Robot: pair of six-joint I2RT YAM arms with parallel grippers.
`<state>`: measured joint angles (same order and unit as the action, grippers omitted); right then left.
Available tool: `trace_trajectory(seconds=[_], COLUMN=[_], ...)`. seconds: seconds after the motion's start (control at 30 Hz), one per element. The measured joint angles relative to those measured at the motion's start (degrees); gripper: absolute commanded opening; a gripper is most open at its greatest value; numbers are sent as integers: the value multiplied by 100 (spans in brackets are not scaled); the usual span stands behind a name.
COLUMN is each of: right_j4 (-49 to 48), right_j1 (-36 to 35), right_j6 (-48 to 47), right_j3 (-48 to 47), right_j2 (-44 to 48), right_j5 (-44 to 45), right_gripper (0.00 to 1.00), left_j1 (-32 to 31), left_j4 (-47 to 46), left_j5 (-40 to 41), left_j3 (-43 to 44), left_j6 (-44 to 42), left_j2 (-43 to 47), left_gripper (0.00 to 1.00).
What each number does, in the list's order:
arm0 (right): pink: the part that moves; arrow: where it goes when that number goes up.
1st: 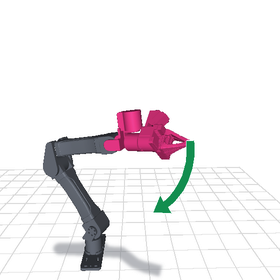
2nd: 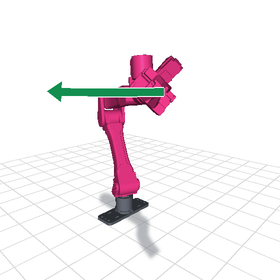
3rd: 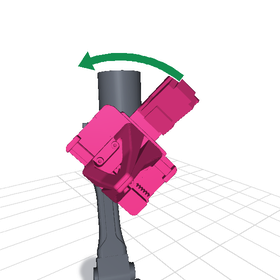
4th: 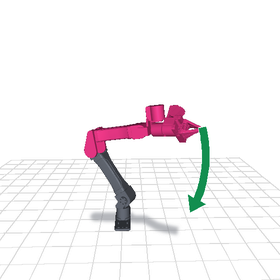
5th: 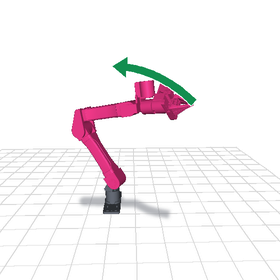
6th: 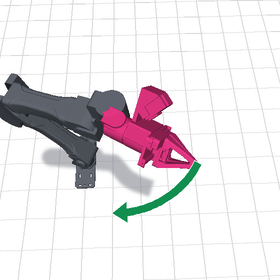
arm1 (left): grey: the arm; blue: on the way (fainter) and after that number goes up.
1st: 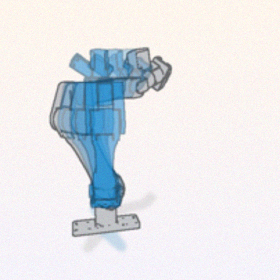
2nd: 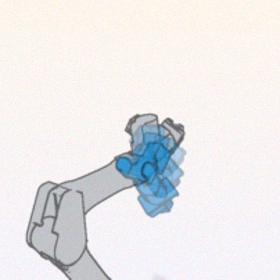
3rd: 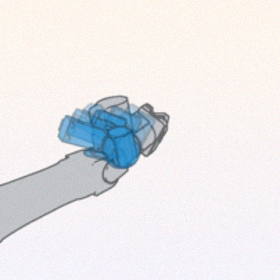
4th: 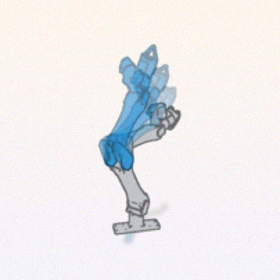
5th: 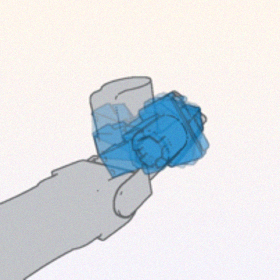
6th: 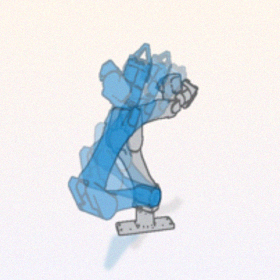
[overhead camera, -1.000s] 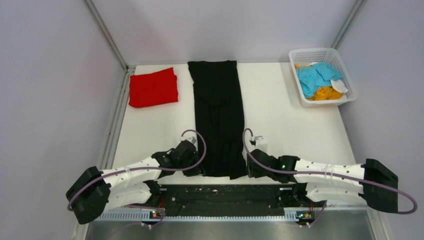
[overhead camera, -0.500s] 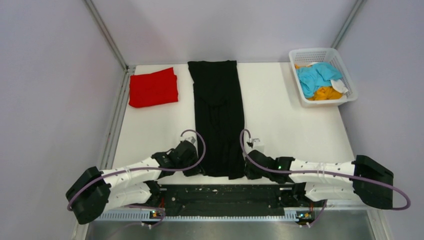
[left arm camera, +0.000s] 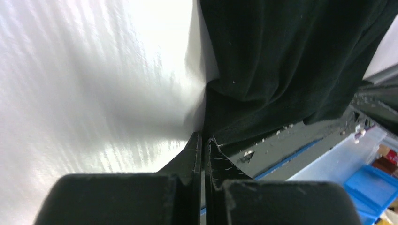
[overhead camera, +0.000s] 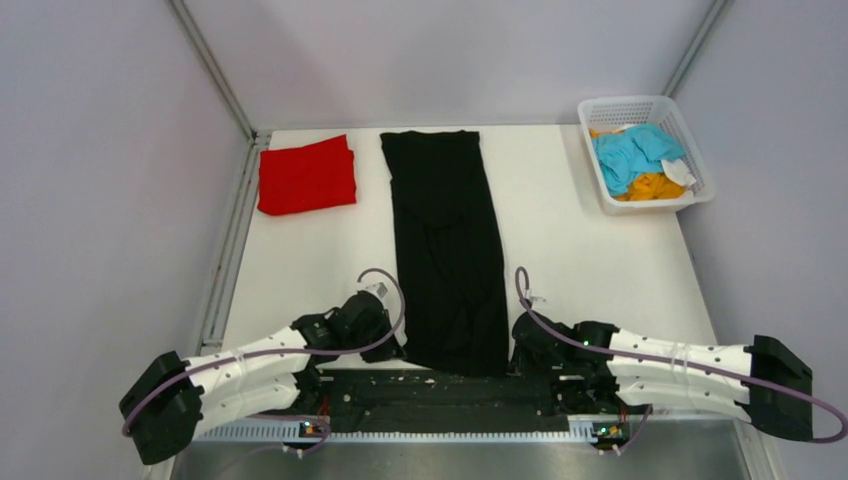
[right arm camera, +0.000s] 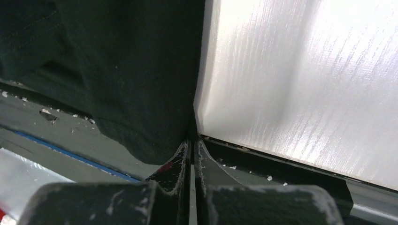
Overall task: Fold and stack the t-shirts
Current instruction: Grab the bottom of the folded rectangular tshirt with both arms, then fold the folded rectangular tshirt in 1/3 of the way
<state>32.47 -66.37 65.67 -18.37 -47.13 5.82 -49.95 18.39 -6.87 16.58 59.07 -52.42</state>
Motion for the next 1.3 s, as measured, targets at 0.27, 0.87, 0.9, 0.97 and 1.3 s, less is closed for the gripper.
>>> trace_trajectory(seconds=[0.27, 0.87, 0.9, 0.97, 1.3], right_j4=[-46, -446, -501, -651, -1388], right_j1=[-2, 997, 1126, 1392, 2664], right_j6=[-199, -1945, -2061, -2288, -3171], right_j3=[-164, -2124, -2229, -2474, -3383], right_j2=[-282, -1416, -1561, -1840, -2859], right_j5=[37, 807, 828, 861, 754], right_gripper=[0, 0, 0, 0, 0], left_j1=[-422, -109, 9, 313, 1742], left_j4=[-216, -295, -295, -293, -240], left_j5=[-411, 1117, 1182, 1252, 1390], left_j3=[-125, 2065, 2199, 2463, 3353], left_j6=[-107, -1211, -1263, -1353, -1515], left_j2=[186, -791, -933, -1248, -2332], left_gripper=[0, 0, 0, 0, 0])
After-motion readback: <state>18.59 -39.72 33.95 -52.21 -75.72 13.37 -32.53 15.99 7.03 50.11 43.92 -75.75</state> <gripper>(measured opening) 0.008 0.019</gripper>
